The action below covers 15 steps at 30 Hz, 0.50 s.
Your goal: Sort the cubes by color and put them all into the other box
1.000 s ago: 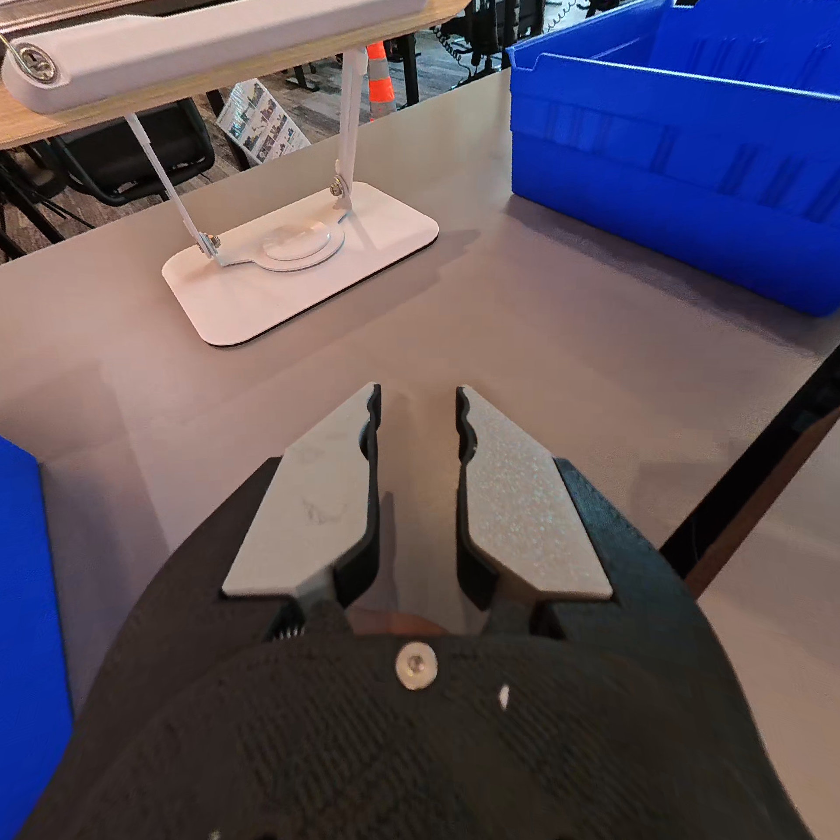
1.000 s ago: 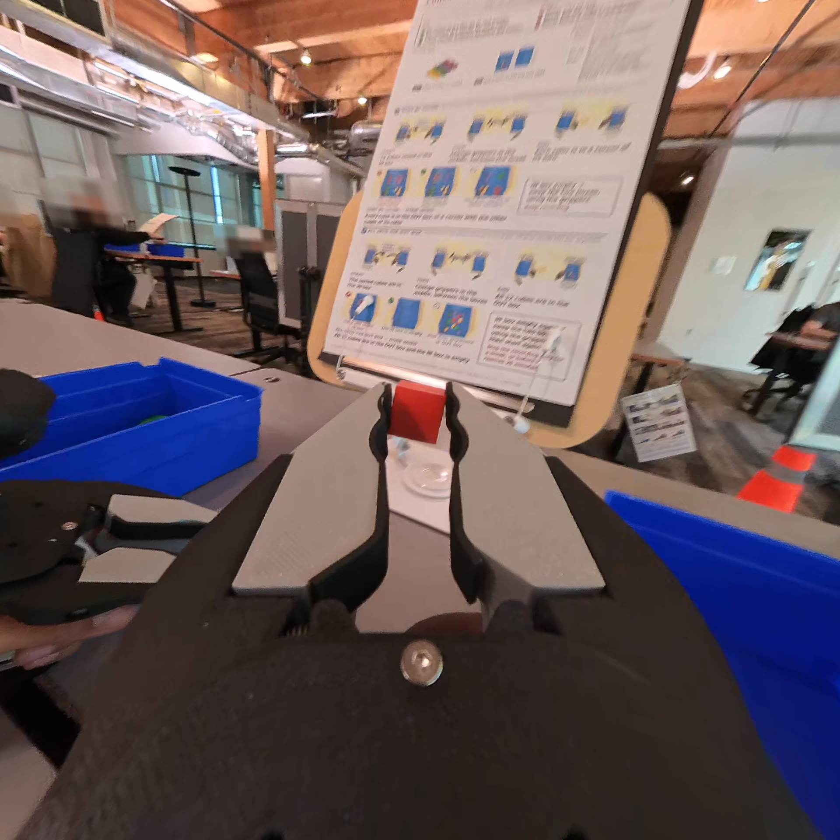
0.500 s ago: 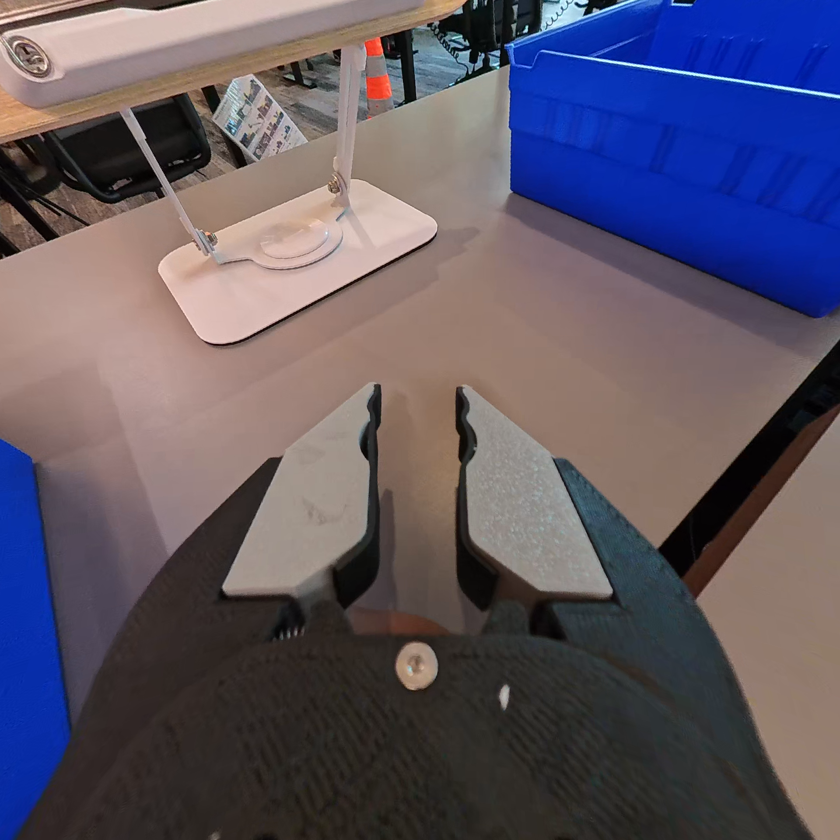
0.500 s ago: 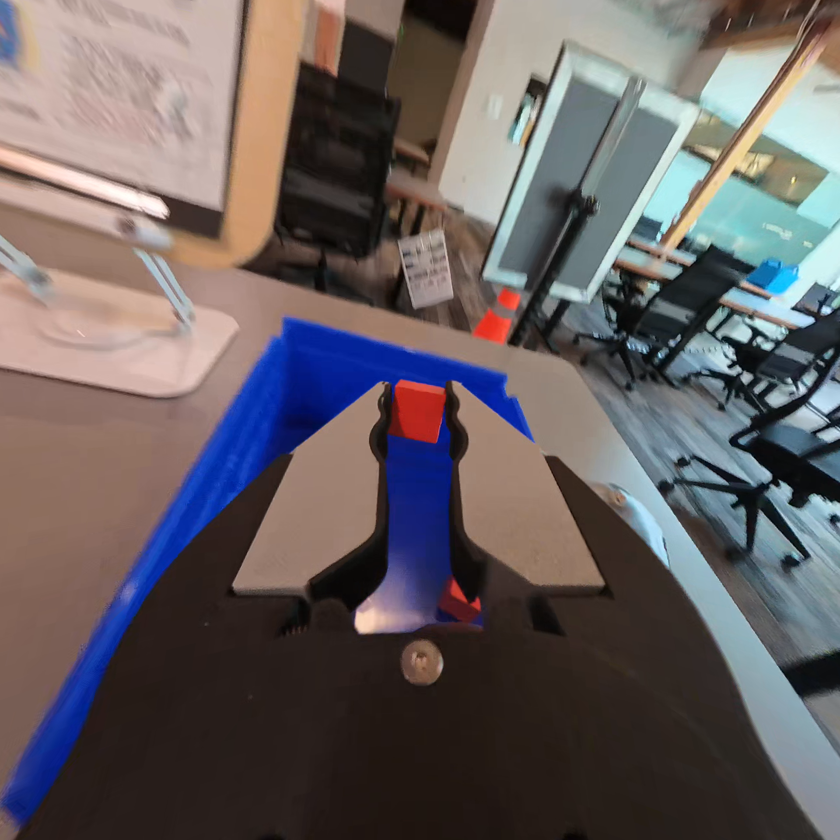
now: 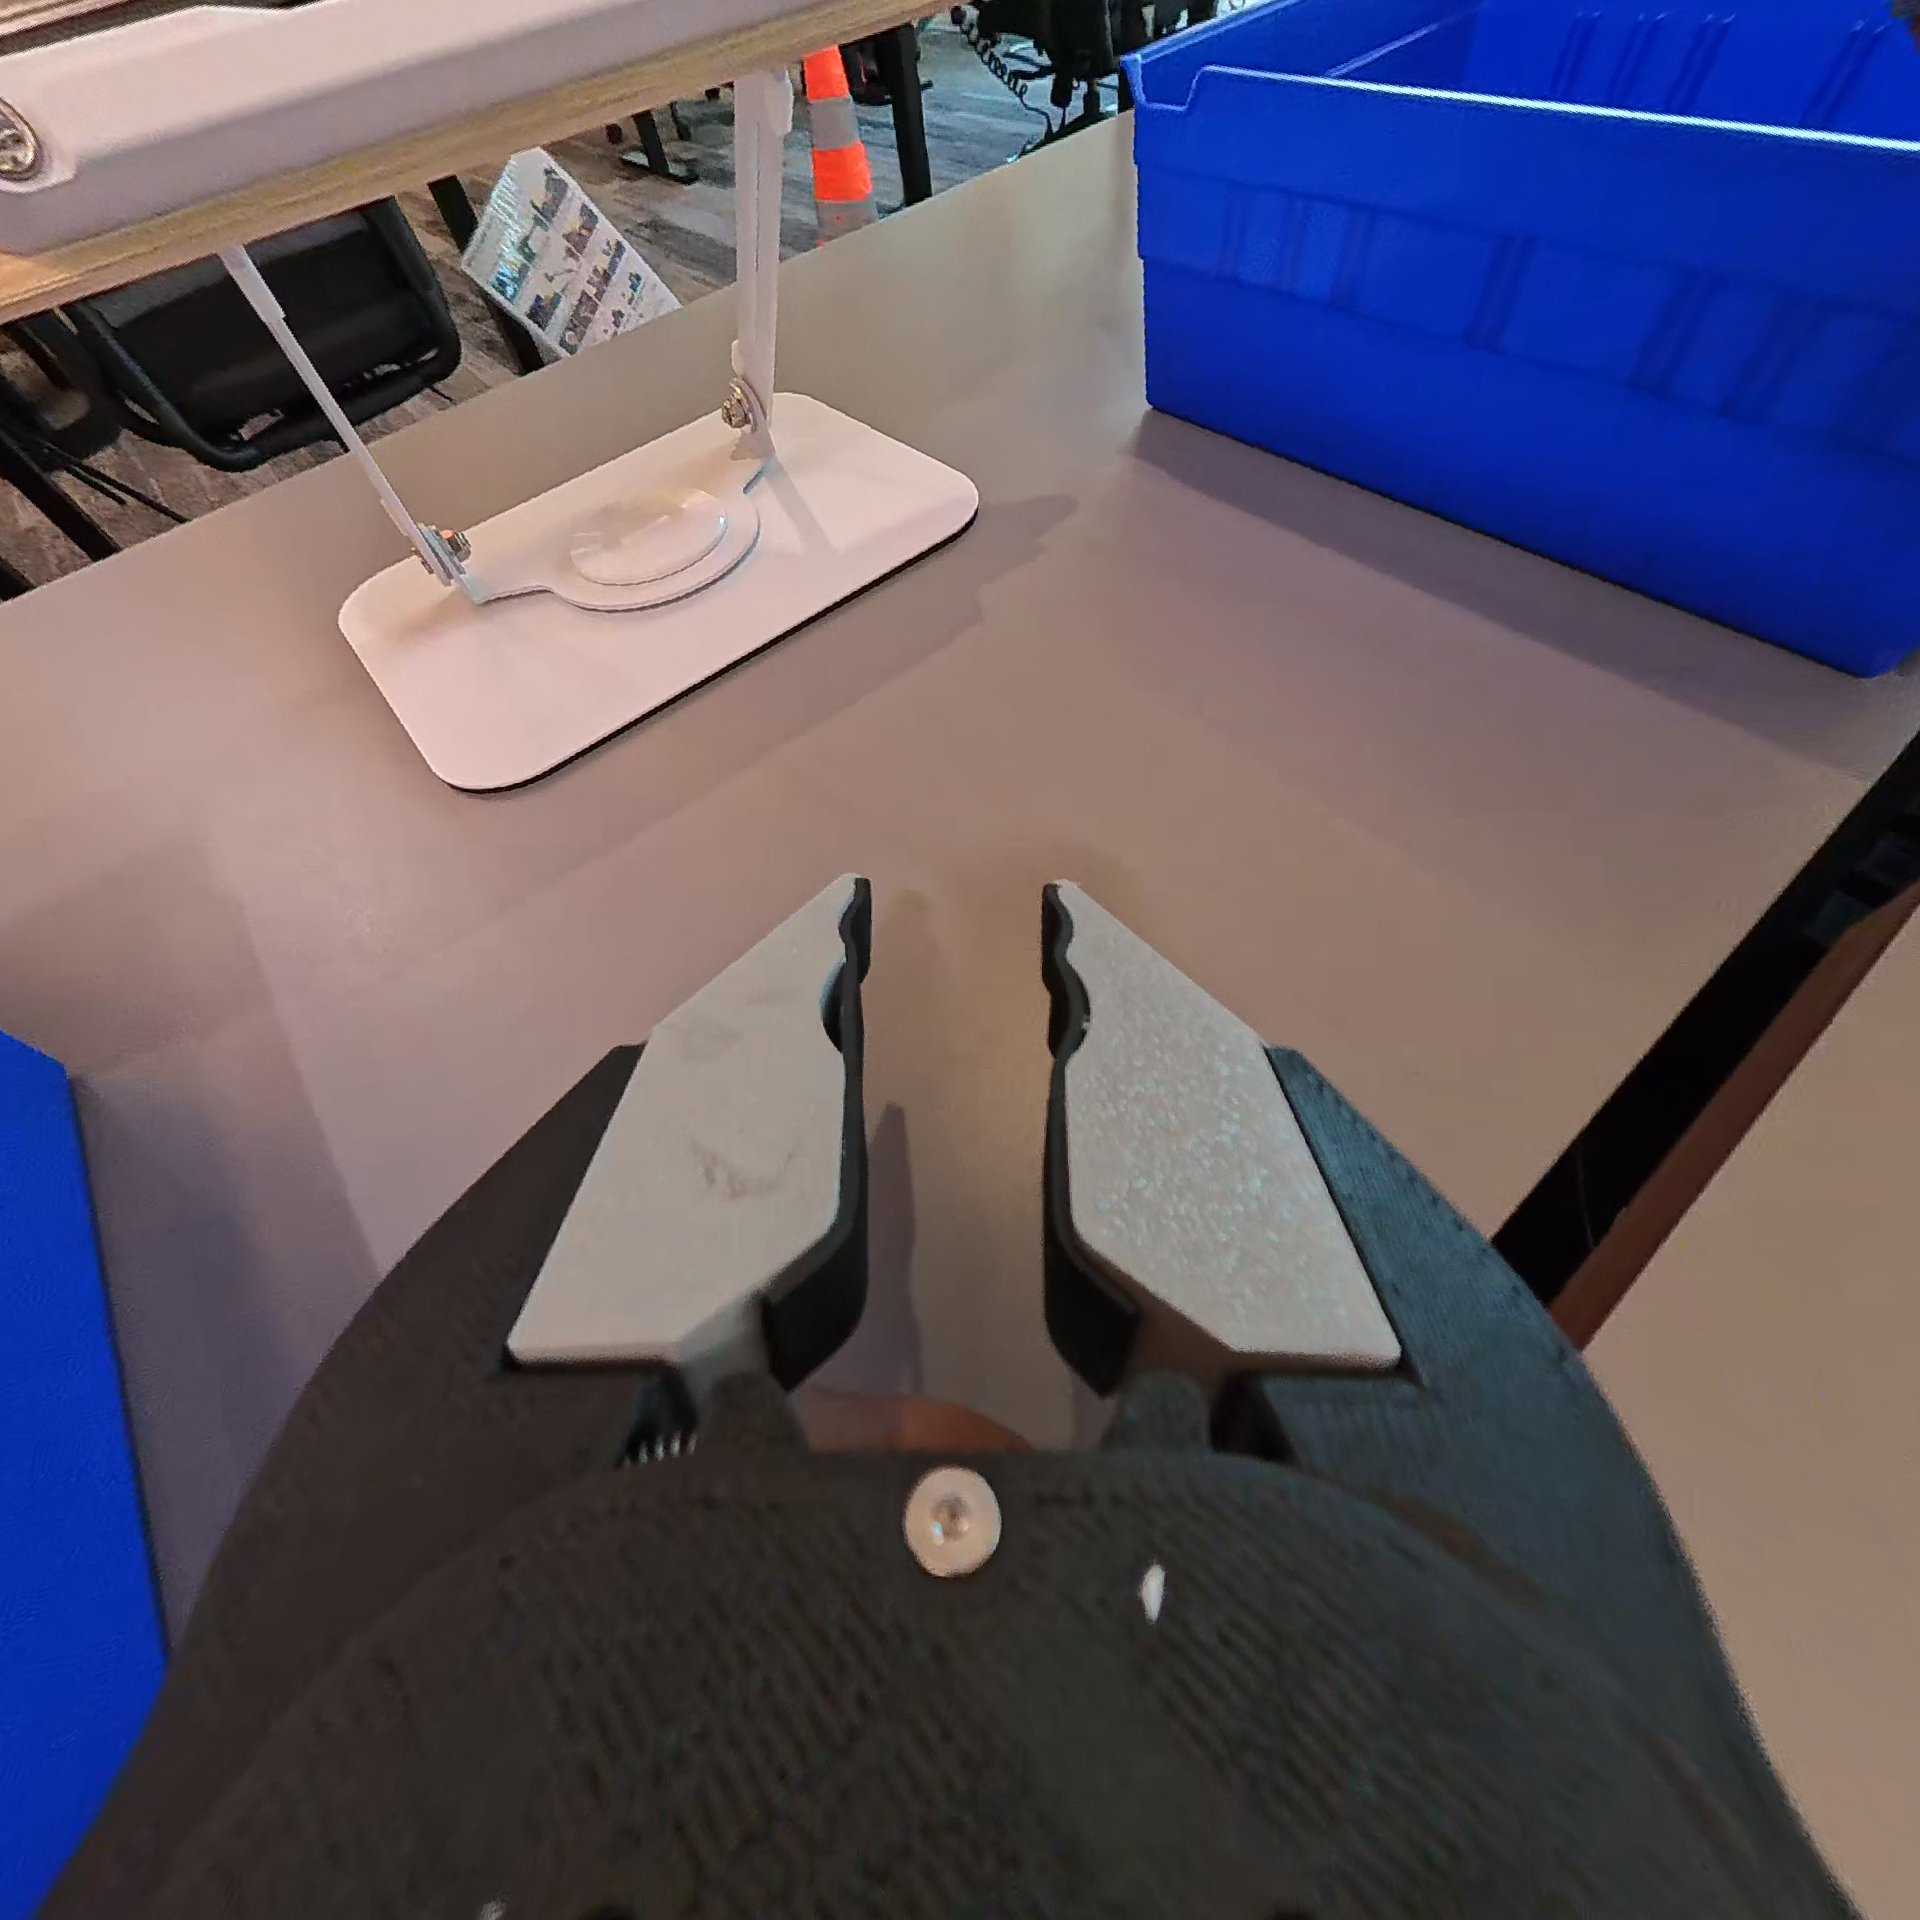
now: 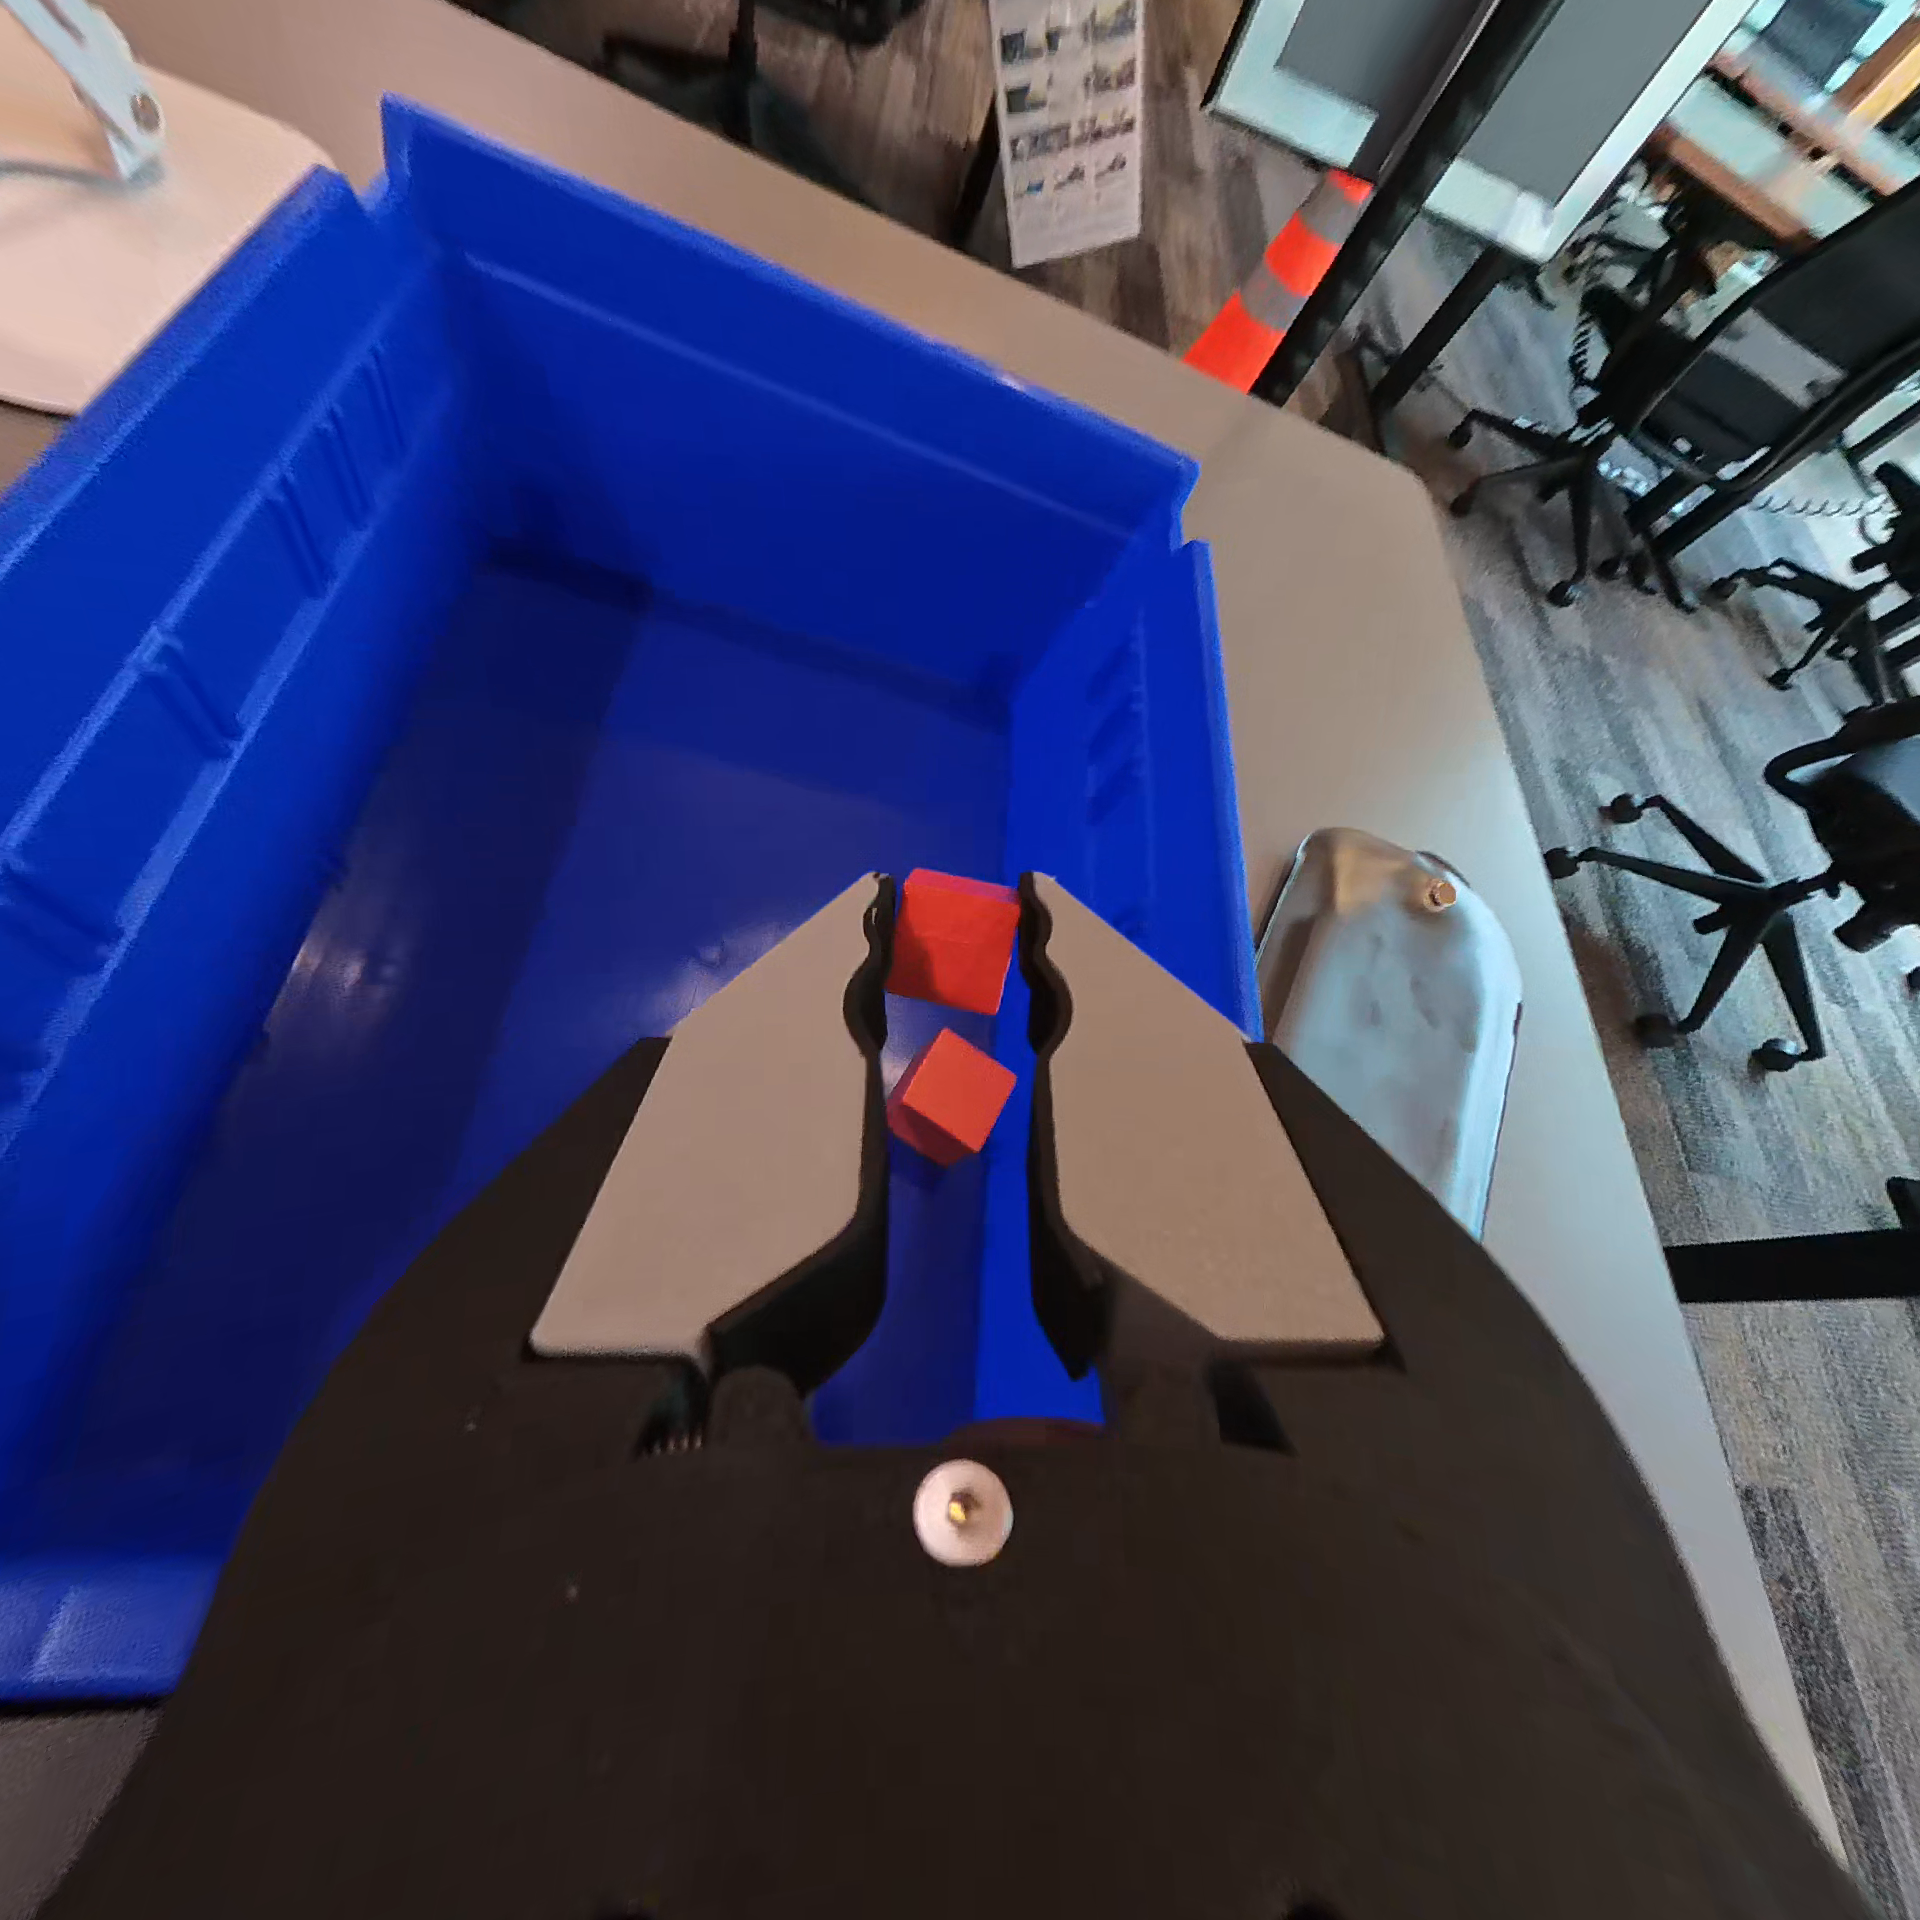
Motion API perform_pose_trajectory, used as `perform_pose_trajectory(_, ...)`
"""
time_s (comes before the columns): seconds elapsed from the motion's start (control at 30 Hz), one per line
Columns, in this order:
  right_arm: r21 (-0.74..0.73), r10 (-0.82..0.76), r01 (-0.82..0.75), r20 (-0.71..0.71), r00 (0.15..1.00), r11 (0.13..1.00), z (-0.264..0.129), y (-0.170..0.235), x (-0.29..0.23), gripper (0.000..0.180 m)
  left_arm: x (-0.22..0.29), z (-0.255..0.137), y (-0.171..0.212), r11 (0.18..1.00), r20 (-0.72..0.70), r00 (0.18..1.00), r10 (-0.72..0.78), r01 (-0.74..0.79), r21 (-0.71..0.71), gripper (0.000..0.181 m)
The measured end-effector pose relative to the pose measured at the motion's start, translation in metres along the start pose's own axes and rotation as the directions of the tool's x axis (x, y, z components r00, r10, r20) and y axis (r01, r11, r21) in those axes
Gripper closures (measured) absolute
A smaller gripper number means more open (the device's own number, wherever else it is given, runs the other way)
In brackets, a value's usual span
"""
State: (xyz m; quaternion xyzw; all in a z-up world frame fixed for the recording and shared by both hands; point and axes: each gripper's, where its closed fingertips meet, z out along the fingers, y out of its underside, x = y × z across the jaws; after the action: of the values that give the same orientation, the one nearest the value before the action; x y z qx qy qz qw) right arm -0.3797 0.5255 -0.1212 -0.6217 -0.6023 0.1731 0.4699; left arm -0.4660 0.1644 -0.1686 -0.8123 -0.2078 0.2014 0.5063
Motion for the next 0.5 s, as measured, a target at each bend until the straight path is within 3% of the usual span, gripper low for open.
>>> perform_pose_trajectory(0.17,-0.14,-0.045,0.057,0.084,0.995,0.989,0.01,0.028,-0.014,0.159,0.0,0.0,0.0,1.0,0.004,1.0,0.004,-0.004,0.003,0.15)
perform_pose_trajectory(0.5,-0.176,-0.057,0.071,0.085,0.995,0.982,0.011,0.038,-0.013,0.158,0.0,0.0,0.001,1.0,0.004,1.0,0.002,-0.002,-0.004,0.15)
